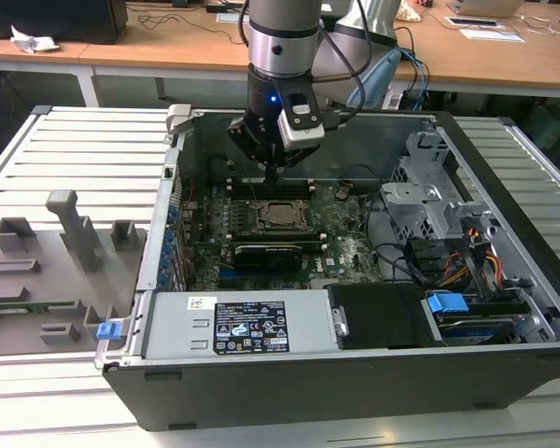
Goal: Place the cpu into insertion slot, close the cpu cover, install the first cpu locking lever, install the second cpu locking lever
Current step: 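Install the first cpu locking lever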
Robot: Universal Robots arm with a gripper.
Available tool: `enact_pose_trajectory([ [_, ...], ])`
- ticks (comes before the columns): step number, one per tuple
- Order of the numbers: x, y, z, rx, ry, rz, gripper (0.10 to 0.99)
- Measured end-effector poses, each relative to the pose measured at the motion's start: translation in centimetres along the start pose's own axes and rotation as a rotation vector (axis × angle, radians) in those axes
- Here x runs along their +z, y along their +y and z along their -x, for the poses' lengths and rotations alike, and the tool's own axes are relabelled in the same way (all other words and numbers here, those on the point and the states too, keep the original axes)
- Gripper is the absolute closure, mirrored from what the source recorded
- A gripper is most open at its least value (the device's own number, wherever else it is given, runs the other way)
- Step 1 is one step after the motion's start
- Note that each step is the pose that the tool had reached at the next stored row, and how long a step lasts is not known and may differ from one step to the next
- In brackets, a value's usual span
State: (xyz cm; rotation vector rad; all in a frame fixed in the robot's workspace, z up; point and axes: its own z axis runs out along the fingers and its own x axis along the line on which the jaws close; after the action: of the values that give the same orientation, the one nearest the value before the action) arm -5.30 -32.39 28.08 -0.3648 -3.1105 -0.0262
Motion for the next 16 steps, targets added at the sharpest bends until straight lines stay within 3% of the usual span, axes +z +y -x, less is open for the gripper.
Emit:
enact_pose_trajectory([
  [14, 0.00, 0.00, 0.00, -0.175, 0.0027, -0.002, 0.980],
  [16, 0.00, 0.00, 0.00, -0.228, 0.0035, -0.003, 0.980],
])
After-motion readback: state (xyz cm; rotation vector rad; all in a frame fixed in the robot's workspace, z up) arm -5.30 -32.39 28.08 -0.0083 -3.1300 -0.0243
